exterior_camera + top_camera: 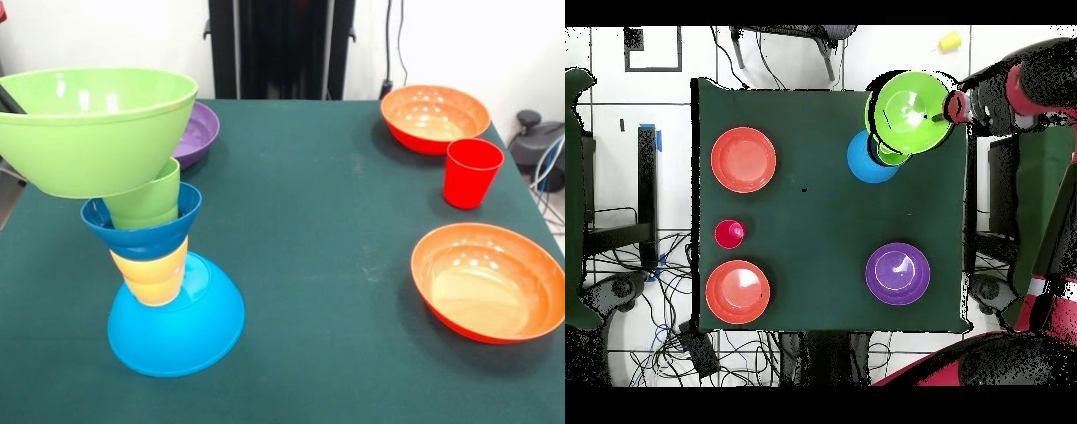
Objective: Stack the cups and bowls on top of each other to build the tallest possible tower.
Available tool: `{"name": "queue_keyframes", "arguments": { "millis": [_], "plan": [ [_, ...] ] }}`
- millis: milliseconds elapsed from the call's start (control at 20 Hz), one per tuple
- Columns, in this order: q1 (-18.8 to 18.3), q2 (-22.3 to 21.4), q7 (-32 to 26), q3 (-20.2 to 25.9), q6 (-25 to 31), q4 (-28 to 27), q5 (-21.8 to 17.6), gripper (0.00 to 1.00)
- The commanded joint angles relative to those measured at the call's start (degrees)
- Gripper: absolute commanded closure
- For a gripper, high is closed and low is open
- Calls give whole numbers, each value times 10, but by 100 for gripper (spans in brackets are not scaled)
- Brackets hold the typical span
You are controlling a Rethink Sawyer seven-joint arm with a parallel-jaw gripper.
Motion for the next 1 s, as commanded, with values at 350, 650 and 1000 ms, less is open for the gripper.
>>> {"name": "queue_keyframes", "arguments": {
  "millis": [350,650,1000],
  "plan": [
    [22,-15,-103,-7,22,44,-2,100],
    [24,-14,-107,-9,39,42,-4,100],
    [24,-16,-109,-13,49,50,-7,100]
  ]
}}
